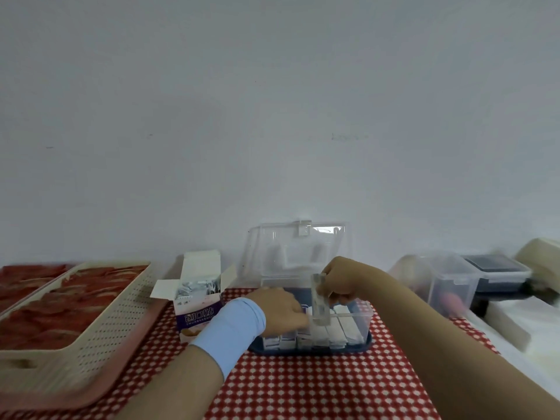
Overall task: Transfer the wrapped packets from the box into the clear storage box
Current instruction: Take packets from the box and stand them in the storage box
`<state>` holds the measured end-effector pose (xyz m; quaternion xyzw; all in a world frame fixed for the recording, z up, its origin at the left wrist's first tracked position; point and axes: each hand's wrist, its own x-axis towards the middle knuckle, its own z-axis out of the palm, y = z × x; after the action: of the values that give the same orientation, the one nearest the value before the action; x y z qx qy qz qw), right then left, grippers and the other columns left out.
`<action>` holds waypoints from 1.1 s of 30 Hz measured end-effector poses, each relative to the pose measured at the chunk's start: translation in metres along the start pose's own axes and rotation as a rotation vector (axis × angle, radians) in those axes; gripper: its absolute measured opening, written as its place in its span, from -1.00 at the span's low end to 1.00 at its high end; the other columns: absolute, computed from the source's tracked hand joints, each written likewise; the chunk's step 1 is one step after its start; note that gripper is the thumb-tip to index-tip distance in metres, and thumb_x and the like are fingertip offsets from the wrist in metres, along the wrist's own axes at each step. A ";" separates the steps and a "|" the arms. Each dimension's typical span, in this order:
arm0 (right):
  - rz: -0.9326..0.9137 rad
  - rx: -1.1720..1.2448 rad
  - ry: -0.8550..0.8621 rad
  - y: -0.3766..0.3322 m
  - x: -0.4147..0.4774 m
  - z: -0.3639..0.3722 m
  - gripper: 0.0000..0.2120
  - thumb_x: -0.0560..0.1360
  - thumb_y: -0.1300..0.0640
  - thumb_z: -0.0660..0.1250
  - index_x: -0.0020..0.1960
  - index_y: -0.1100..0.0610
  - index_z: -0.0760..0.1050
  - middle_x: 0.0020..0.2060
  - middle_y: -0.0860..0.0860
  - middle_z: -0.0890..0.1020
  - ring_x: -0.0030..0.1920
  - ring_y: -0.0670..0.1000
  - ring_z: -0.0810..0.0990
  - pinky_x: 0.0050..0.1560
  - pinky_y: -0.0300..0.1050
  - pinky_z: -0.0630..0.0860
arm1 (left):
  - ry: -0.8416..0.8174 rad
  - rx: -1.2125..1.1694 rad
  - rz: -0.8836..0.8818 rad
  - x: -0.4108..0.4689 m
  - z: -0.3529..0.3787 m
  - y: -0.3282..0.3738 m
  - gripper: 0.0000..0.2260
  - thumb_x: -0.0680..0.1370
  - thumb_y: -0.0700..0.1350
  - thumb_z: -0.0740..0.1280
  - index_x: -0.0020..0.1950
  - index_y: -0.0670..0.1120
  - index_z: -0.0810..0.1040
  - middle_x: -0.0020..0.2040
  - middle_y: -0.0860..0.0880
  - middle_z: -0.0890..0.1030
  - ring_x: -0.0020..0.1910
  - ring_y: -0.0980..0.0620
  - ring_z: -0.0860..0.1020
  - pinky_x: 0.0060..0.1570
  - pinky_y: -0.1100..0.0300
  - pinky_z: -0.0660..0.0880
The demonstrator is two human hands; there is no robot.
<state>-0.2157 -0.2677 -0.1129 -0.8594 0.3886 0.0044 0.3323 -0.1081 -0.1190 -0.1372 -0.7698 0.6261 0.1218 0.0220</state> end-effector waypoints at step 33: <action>0.070 -0.323 0.001 -0.008 0.011 0.015 -0.85 0.55 0.22 0.32 -0.19 0.20 0.46 -0.23 0.14 0.55 -0.40 0.00 0.44 -0.27 -0.17 0.44 | 0.146 -0.022 0.026 -0.003 -0.004 -0.011 -0.47 0.42 0.21 0.22 0.34 0.04 0.53 0.23 0.01 0.49 0.21 -0.03 0.46 0.22 -0.02 0.47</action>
<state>-0.1987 -0.2628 -0.1235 -0.8875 0.4128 0.0783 0.1891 -0.0974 -0.1146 -0.1335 -0.7687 0.6346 0.0725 -0.0336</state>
